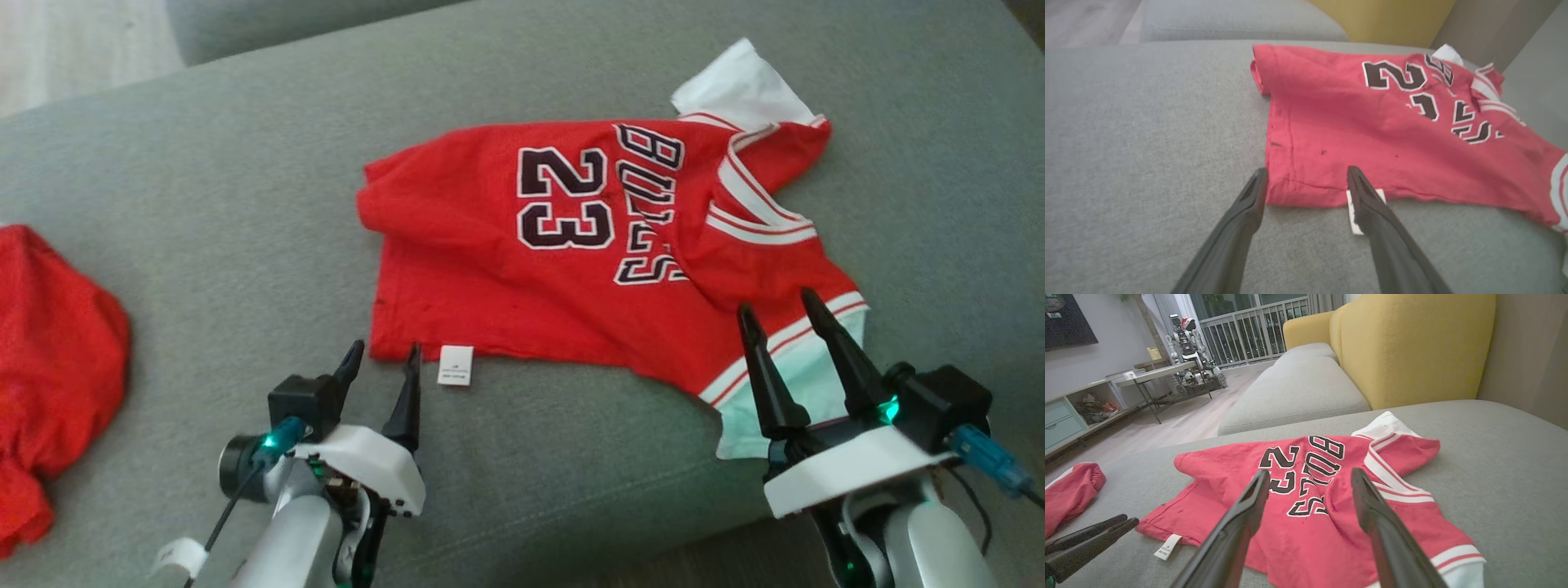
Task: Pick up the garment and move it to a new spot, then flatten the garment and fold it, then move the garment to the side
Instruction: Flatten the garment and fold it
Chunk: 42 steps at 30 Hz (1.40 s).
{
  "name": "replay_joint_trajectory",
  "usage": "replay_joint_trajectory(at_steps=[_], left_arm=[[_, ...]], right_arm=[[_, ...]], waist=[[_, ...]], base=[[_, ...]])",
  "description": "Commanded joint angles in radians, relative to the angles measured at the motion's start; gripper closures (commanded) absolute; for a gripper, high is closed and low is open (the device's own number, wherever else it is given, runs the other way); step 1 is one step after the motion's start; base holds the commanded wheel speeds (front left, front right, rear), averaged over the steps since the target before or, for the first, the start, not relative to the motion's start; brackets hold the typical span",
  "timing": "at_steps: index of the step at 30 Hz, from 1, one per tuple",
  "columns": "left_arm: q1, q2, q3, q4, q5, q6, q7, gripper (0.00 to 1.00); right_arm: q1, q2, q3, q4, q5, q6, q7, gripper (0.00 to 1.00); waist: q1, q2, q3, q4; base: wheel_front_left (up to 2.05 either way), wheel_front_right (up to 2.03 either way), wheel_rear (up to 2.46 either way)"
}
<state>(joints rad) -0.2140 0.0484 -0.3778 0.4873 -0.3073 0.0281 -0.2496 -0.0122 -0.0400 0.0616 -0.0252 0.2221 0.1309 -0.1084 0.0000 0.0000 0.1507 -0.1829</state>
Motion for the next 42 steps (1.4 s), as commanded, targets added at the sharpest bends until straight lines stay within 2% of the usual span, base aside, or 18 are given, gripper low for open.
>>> replay_joint_trajectory(at_steps=[1,6,14,16,17,18,24,30,35,42], left_arm=[[-0.044,0.002,0.034,0.009,0.015,0.012,-0.012,0.00],[-0.090,0.002,0.043,0.098,0.022,0.023,-0.012,0.00],[-0.129,0.002,0.063,0.131,0.029,0.015,-0.012,0.00],[-0.131,0.002,0.064,0.134,0.030,0.013,-0.012,0.03],[-0.133,0.002,0.064,0.138,0.029,0.009,-0.012,0.79],[-0.135,0.002,0.064,0.142,0.028,0.007,-0.012,1.00],[-0.129,0.002,0.092,0.133,0.027,-0.003,-0.012,1.00],[-0.107,0.002,0.140,0.027,0.033,-0.004,-0.012,1.00],[-0.078,0.002,0.166,-0.071,0.047,-0.005,-0.012,1.00],[-0.058,0.002,0.168,-0.113,0.067,-0.006,-0.012,1.00]], right_arm=[[-0.026,-0.010,0.025,-0.031,0.007,0.000,-0.014,0.00],[-0.027,-0.010,0.019,-0.016,0.010,0.000,-0.022,0.00],[-0.029,-0.010,0.008,0.004,0.010,0.000,-0.022,0.00],[-0.029,-0.010,0.007,0.006,0.010,0.000,-0.021,0.00],[-0.029,-0.010,0.006,0.010,0.010,0.000,-0.021,0.00],[-0.028,-0.010,0.003,0.015,0.010,0.000,-0.020,0.00],[-0.017,-0.010,-0.083,0.099,0.036,0.000,-0.016,0.00],[-0.017,-0.010,-0.140,0.229,0.083,0.000,-0.054,0.00],[-0.032,-0.010,-0.158,0.385,0.153,0.000,-0.095,0.00],[-0.101,-0.010,-0.173,0.614,0.261,0.000,-0.145,0.00]], waist=[[0.0000,0.0000,0.014,-0.019],[0.0000,0.0000,0.025,-0.033],[0.0000,0.0000,0.038,-0.043],[0.0000,0.0000,0.039,-0.044],[0.0000,0.0000,0.040,-0.044],[0.0000,0.0000,0.041,-0.045],[0.0000,0.0000,0.039,-0.045],[0.0000,0.0000,0.035,-0.040],[0.0000,0.0000,0.037,-0.040],[0.0000,0.0000,0.047,-0.044]], base=[[0.00,0.00,0.00],[0.00,0.00,0.00],[0.00,0.00,0.00],[0.00,0.00,0.00],[0.00,0.00,0.00],[0.00,0.00,0.00],[0.00,0.00,0.00],[0.00,0.00,0.00],[0.00,0.00,0.00],[0.00,0.00,0.00]])
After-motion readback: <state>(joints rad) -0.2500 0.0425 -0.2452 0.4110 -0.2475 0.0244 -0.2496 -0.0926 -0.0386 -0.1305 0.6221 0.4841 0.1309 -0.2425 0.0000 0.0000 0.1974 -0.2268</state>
